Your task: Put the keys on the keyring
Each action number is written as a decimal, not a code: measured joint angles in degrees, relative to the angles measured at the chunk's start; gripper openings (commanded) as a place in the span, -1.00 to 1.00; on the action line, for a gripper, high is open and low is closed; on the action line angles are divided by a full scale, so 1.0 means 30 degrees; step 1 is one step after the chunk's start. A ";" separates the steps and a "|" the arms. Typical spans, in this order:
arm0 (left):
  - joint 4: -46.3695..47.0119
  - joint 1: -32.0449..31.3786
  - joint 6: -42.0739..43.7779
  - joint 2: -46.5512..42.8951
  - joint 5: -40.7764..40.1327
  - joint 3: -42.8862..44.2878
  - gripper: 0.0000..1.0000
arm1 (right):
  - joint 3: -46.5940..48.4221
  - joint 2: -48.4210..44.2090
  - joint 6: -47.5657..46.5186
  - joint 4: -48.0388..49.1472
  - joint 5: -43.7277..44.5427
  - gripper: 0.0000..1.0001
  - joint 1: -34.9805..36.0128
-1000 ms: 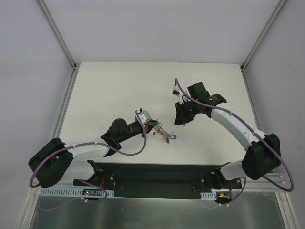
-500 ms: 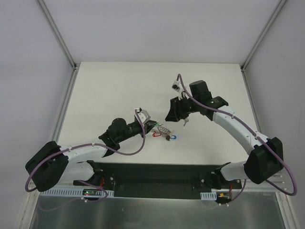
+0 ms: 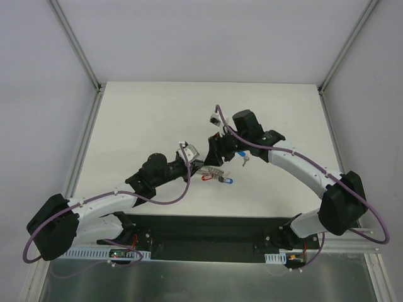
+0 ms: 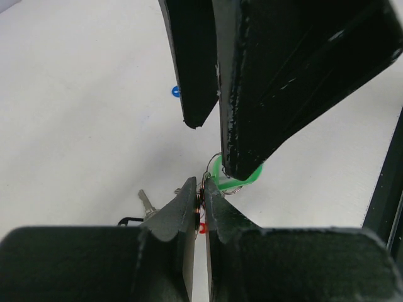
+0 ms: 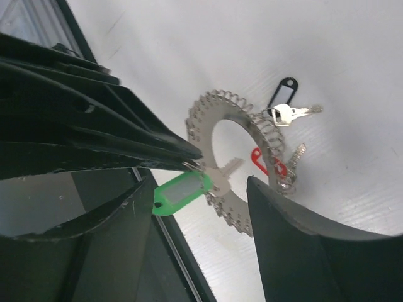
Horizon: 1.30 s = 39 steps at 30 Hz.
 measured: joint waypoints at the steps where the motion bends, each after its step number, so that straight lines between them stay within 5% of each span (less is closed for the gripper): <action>1: -0.0248 0.0000 0.0051 -0.0168 -0.0095 0.0007 -1.00 | -0.0044 0.0117 -0.0066 -0.0007 0.0299 0.23 0.0015; 13: -0.1756 0.0087 0.0459 -0.2382 -0.1566 0.0007 -1.00 | -0.1122 0.0350 0.0109 -0.1545 0.5158 0.09 -0.2076; 29: -0.2164 0.1508 0.1268 -0.2127 0.1093 0.0707 -1.00 | -0.0306 -0.0131 0.0000 0.2943 -0.3351 0.09 -0.1851; 39: -0.2419 0.1596 0.1880 -0.1282 0.2193 0.1494 -1.00 | 0.0270 0.1588 -0.0539 0.3235 -0.5457 -0.39 -0.1581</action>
